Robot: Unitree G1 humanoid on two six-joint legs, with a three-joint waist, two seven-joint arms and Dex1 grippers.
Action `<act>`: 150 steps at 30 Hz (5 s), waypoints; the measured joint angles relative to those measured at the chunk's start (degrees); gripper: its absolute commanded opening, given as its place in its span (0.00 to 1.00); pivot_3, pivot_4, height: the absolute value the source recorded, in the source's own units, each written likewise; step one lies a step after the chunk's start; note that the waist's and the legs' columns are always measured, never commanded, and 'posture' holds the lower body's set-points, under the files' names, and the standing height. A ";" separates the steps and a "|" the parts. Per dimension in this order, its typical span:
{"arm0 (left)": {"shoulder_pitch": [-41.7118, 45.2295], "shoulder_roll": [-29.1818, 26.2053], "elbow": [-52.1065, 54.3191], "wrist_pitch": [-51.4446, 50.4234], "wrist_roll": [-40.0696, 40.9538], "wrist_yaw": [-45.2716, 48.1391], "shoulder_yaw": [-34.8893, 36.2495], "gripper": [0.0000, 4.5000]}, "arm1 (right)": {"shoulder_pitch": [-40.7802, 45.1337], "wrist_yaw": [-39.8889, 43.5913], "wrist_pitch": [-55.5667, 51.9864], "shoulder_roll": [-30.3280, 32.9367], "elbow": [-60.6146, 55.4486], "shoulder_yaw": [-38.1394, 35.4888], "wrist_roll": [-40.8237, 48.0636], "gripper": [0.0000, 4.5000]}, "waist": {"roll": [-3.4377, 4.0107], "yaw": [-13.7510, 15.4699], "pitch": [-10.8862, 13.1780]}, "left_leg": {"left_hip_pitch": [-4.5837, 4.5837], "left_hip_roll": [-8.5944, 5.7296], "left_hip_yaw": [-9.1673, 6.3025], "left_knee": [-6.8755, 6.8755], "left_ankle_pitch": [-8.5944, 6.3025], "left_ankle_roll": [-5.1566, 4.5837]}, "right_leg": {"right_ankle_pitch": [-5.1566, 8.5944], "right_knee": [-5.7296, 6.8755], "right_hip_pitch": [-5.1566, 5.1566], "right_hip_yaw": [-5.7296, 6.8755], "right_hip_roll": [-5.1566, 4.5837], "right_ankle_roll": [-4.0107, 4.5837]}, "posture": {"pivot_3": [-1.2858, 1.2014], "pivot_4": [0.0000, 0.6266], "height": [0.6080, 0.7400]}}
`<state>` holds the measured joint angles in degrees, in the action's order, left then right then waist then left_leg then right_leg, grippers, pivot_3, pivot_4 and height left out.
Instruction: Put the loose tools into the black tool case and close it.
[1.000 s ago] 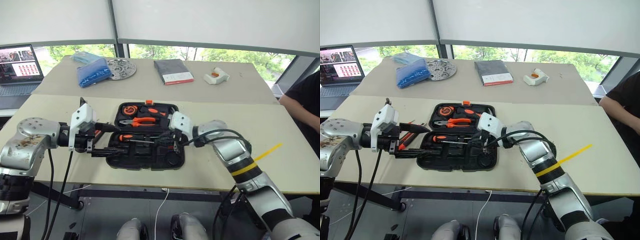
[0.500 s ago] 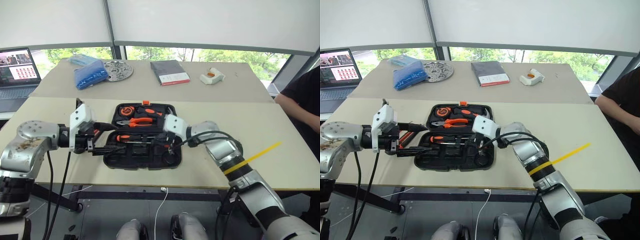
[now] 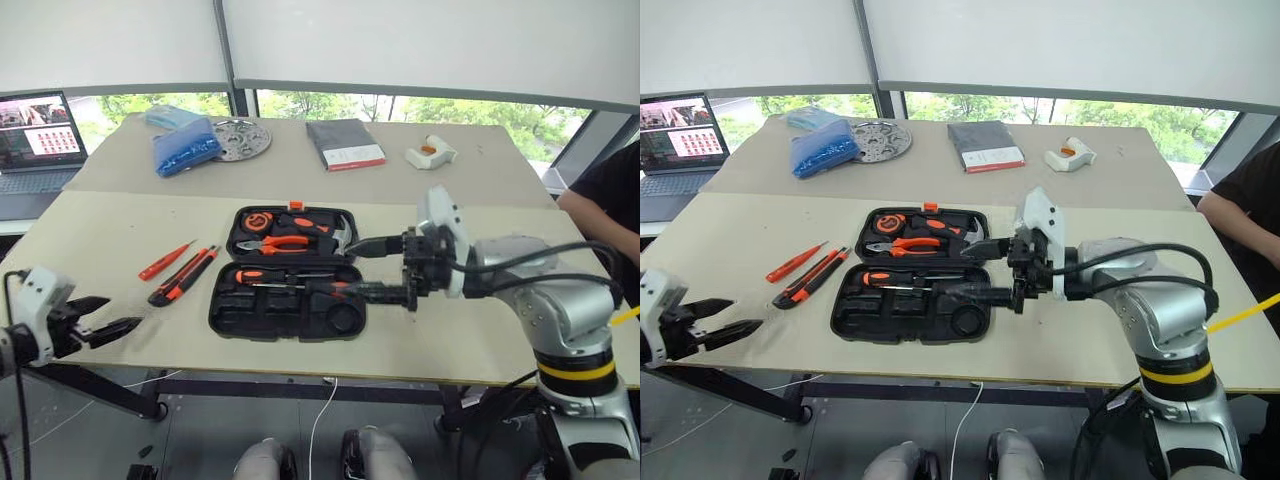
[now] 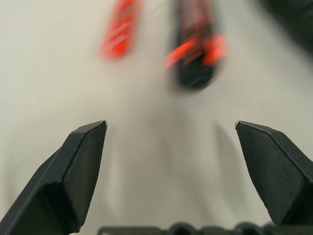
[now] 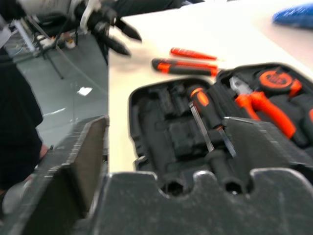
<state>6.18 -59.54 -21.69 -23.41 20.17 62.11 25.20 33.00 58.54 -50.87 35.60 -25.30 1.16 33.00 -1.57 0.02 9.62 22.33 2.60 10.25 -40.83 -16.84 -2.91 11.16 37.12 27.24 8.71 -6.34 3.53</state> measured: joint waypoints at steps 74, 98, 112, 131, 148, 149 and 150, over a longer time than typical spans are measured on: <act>45.23 20.46 -13.76 21.01 -19.68 29.88 -42.63 0.77 | -24.41 -15.38 2.36 14.67 -17.42 -8.82 12.56 1.00 | -0.42 0.64 0.06 | 0.56 -0.08 -0.24 -0.96 0.01 -1.12 | -0.13 -0.03 -0.12 0.02 0.23 -0.45 | 0.52 0.24 0.84; 38.43 23.00 -12.90 12.22 -10.89 23.46 -33.93 0.01 | -24.82 -15.72 3.24 14.09 -16.73 -8.50 12.13 1.00 | -0.42 0.64 0.06 | 0.53 -0.09 -0.25 -0.99 0.01 -1.12 | -0.13 -0.02 -0.15 0.01 0.22 -0.45 | 0.52 0.24 0.84; 31.90 23.83 -10.44 20.73 -10.96 18.50 -32.04 0.01 | -24.87 -16.20 3.44 13.33 -14.31 -8.36 11.26 1.00 | -0.11 0.60 -0.14 | -0.27 -0.04 -0.30 -0.88 -0.21 -1.23 | -0.12 -0.10 -0.90 -0.02 0.08 -0.46 | 0.52 0.24 0.84; -11.01 15.88 32.60 -12.05 2.64 -5.66 5.41 1.00 | -6.40 -8.21 4.86 8.14 -3.54 3.52 9.26 1.00 | -0.08 0.25 -0.08 | -0.03 -0.04 -0.31 -0.49 -0.41 -0.64 | -0.02 -0.37 -0.57 0.01 0.04 -0.47 | 0.52 0.24 0.84; 16.30 12.00 16.46 -19.38 -5.55 -15.50 -19.94 1.00 | -5.36 -6.41 9.24 4.22 -0.27 7.26 1.92 1.00 | -0.05 1.08 -0.09 | 0.01 -0.21 -0.21 -0.38 -0.14 -0.93 | -0.09 -0.31 -0.54 0.02 0.25 -0.52 | 0.52 0.24 0.84; 19.10 12.49 13.13 -18.84 -7.12 -15.50 -22.47 1.00 | -6.07 -6.79 9.20 4.21 -0.83 7.18 1.94 1.00 | -0.05 0.80 -0.09 | -0.01 -0.21 -0.21 -0.35 -0.14 -0.94 | -0.07 -0.31 -0.56 0.02 0.25 -0.50 | 0.52 0.24 0.84; 20.16 12.49 11.91 -18.75 -7.54 -15.54 -23.08 0.94 | -6.26 -6.91 9.17 4.16 -1.13 7.19 1.96 1.00 | -0.05 0.71 -0.09 | -0.03 -0.21 -0.21 -0.33 -0.13 -0.93 | -0.06 -0.32 -0.56 0.01 0.24 -0.50 | 0.52 0.24 0.84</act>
<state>26.33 -47.05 -9.78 -42.16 12.63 46.58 2.13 26.75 51.63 -41.70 39.76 -26.42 8.36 34.96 -1.62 0.72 9.52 22.31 2.39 10.04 -41.16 -16.97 -3.83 11.10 36.80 26.68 8.73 -6.10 3.04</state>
